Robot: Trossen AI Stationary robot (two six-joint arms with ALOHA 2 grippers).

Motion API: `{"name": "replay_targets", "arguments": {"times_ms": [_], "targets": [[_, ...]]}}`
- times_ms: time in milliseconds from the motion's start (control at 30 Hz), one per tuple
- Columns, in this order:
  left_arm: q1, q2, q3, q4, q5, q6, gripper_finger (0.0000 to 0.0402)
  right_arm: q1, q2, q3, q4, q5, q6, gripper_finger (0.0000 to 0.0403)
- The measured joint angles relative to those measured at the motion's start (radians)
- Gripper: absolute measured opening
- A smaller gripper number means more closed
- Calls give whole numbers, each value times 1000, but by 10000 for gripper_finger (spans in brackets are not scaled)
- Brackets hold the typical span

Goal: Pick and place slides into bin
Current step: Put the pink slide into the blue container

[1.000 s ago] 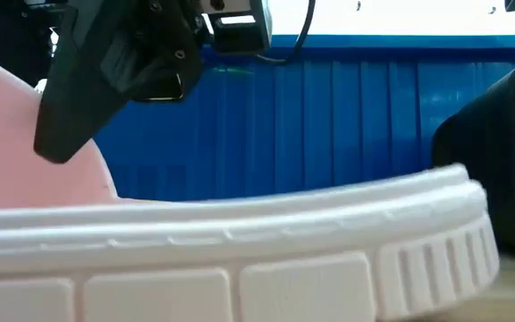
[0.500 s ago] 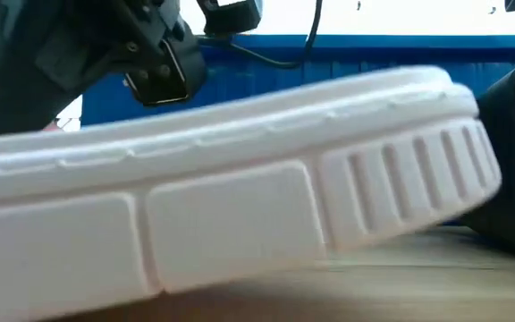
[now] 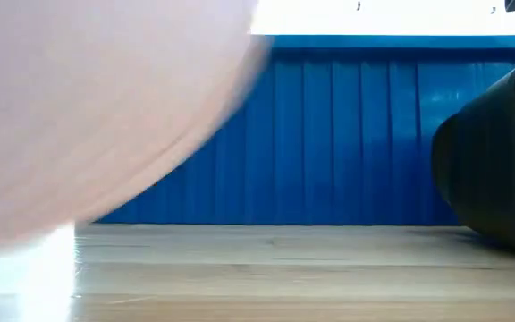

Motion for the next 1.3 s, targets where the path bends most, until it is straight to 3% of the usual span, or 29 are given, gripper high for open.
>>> {"name": "replay_targets", "arguments": {"times_ms": [100,467,667,800,867,1000,1167,1300], "targets": [[13,-45,7,157,-40,179,1,0,0,0,0,4,0,28],[184,-172,40,483,-286,529,0,0,0,0,7,8,29,28],[313,-185,148,393,-424,827,0,0,0,0,11,8,29,28],[390,-185,203,283,-687,963,0,0,0,1,11,8,35,28],[431,-185,209,270,-749,1077,0,0,0,1,16,8,60,28],[505,-185,205,247,-752,1242,0,0,0,2,22,8,70,28],[606,-185,176,87,-698,1320,0,0,0,2,46,8,70,28],[677,-185,111,60,-694,1400,0,0,0,2,69,8,74,28]]}}
